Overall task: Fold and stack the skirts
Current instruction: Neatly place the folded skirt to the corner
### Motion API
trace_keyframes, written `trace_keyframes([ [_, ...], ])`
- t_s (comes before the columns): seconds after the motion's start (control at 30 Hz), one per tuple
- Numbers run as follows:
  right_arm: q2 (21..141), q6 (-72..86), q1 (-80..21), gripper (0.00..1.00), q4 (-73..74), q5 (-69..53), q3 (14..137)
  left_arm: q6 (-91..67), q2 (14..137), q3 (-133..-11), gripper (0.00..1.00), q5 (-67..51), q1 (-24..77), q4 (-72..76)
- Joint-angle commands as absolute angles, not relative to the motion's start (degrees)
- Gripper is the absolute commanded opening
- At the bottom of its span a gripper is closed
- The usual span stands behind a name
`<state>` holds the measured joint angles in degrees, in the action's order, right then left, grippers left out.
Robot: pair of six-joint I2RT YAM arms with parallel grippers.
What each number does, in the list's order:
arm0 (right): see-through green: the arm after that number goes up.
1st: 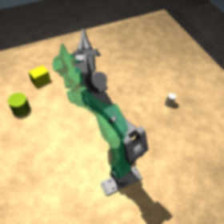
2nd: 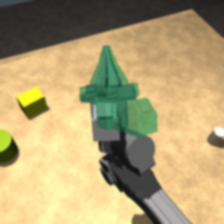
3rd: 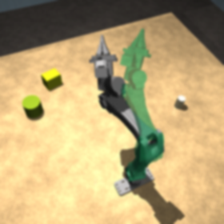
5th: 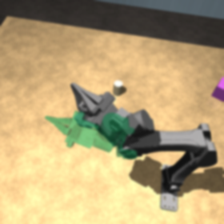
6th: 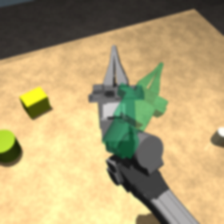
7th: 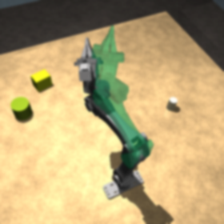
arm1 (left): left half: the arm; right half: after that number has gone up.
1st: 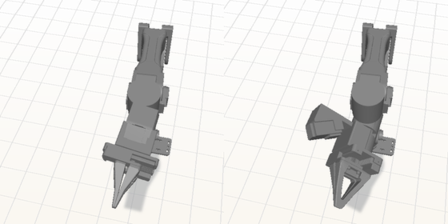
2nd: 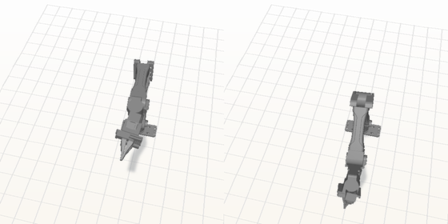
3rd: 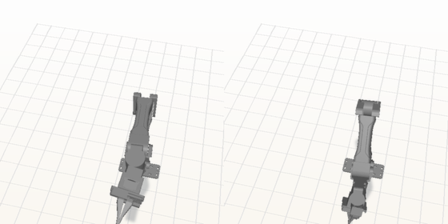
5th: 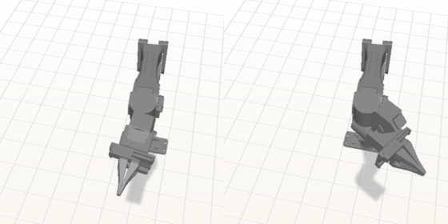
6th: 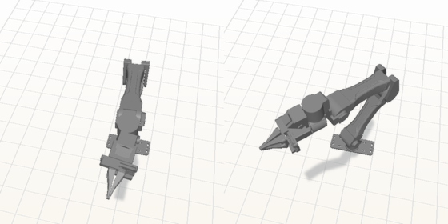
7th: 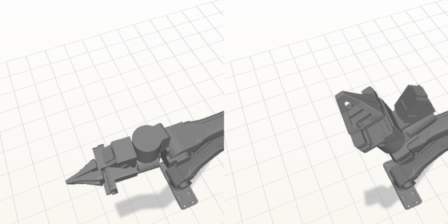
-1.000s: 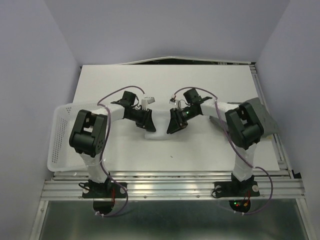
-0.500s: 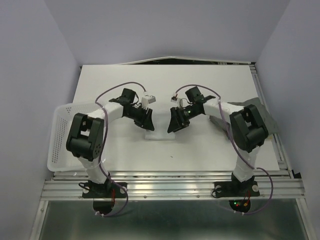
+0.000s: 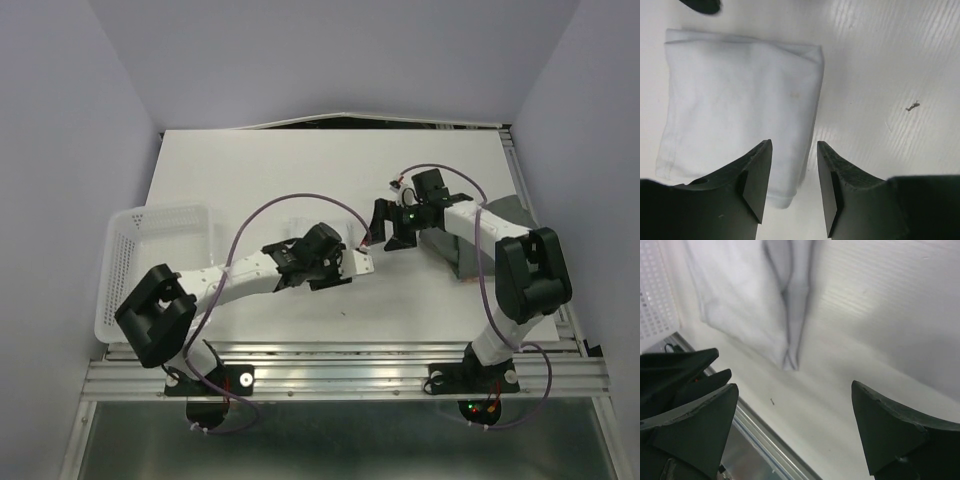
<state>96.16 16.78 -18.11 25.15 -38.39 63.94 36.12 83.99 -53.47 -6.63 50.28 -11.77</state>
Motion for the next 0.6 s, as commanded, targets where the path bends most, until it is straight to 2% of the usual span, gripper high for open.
trace_keyframes([
  [0.0, 98.7, 20.74, -15.56, 0.99, 22.76, -39.28, 63.72, 43.5, 86.13, -51.5, 0.53, 4.65, 54.05, -5.1],
  [0.27, 100.63, 22.06, -15.56, 0.99, 20.04, -41.22, 62.32, 48.34, 95.35, -50.63, 0.53, 7.03, 55.02, -0.35],
  [0.37, 102.65, 22.41, -15.56, 0.99, 19.86, -42.62, 62.58, 48.95, 97.9, -50.97, 0.47, 6.24, 55.02, -0.35],
  [0.5, 104.76, 23.46, -15.56, 0.99, 18.9, -45.17, 62.23, 48.34, 97.57, -52.03, 0.07, 3.17, 54.06, -1.13],
  [0.57, 105.21, 24.34, -15.56, 0.99, 16.71, -46.14, 61.44, 47.03, 96.42, -52.64, 0.0, 0.27, 53.09, -2.37],
])
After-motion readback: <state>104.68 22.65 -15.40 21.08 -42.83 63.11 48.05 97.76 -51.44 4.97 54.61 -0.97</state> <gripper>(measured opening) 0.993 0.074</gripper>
